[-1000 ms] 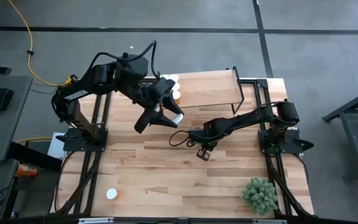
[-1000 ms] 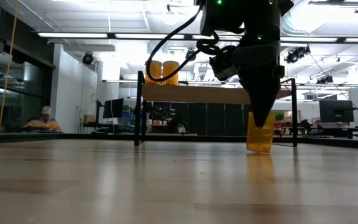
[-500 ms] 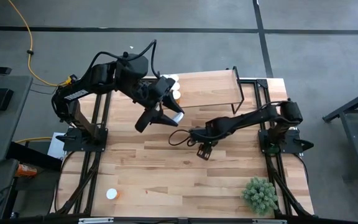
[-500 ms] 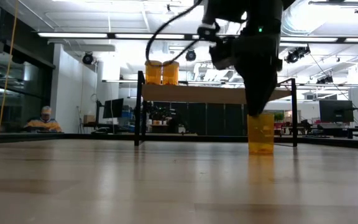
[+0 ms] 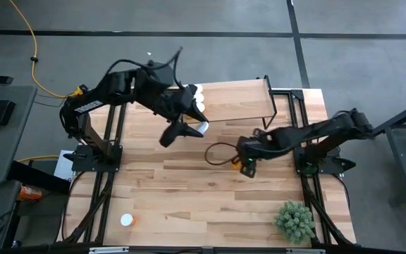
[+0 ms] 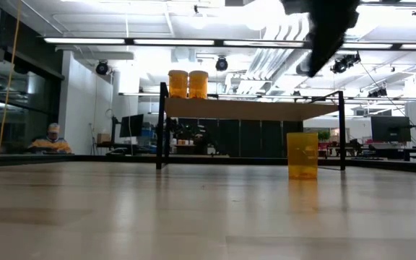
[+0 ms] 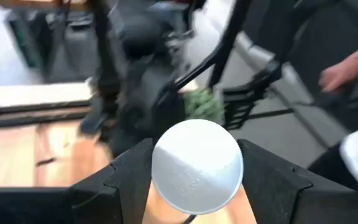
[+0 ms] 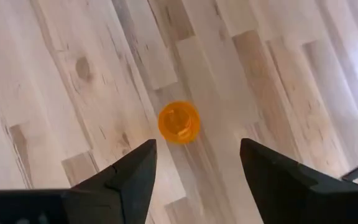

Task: Pick and place medicine bottles onto shelf by color
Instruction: Put the orange pill bottle on the shelf

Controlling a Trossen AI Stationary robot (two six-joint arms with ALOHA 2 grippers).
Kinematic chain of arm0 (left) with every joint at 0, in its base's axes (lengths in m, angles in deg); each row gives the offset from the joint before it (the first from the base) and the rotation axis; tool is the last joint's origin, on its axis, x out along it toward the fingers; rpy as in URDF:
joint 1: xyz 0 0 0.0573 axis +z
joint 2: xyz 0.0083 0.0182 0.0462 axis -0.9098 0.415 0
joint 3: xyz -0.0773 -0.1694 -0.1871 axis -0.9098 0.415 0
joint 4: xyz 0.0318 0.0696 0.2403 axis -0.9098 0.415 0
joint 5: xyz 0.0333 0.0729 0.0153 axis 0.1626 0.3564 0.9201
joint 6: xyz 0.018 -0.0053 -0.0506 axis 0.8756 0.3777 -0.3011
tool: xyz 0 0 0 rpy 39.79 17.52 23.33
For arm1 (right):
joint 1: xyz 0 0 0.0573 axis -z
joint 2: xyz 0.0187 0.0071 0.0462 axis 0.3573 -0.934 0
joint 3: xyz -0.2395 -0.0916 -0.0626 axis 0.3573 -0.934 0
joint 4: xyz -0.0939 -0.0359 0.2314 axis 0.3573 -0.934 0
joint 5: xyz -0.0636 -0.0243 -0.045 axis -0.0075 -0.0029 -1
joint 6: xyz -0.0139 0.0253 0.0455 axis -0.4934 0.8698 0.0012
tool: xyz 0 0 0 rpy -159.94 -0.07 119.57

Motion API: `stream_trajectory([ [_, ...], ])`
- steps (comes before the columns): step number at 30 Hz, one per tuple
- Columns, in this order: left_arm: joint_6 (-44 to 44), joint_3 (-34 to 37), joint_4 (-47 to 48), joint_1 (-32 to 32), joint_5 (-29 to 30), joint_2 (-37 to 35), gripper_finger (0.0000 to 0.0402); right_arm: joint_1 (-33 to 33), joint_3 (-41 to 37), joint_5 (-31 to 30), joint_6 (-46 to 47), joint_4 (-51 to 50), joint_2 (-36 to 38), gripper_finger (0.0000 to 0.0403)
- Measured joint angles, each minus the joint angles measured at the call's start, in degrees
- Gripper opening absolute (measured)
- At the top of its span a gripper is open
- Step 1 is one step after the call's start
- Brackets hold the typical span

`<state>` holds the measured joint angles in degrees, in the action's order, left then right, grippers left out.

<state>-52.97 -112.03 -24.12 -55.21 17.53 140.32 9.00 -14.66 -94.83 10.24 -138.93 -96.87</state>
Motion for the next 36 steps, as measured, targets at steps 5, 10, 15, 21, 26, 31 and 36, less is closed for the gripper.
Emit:
stream_trajectory([
  [5, 1.6, 8.8, -4.3, -2.2, 6.1, 0.0, 0.0207, -5.5, -13.8, -1.1, 14.0, 7.2, 9.9, 0.0202],
  [10, -1.5, 23.3, -17.2, -5.1, 13.3, 1.6, 0.0207, -10.2, -27.1, -1.6, 28.2, 21.5, 19.3, 0.0195],
  [15, 0.9, 26.1, -23.4, -7.4, 15.5, 9.4, 0.0207, -11.4, -31.8, -5.2, 32.3, 26.3, 24.4, 0.0195],
  [21, 4.7, 25.0, -22.3, -8.1, 20.4, 20.1, 0.0207, -11.4, -30.6, -10.5, 28.7, 23.5, 30.3, 0.0194],
  [26, 5.9, 24.7, -30.3, -8.2, 21.8, 24.9, 0.0207, -11.3, -29.3, -14.0, 30.0, 16.4, 35.8, 0.0194],
  [31, 8.9, 24.7, -36.0, -8.0, 22.0, 27.2, 0.0207, -11.3, -29.3, -14.4, 33.9, 10.6, 38.1, 0.0194],
  [36, 10.2, 24.8, -35.0, -7.0, 21.8, 28.8, 0.0207, -11.3, -29.3, -15.6, 34.7, 10.1, 38.6, 0.0194],
])
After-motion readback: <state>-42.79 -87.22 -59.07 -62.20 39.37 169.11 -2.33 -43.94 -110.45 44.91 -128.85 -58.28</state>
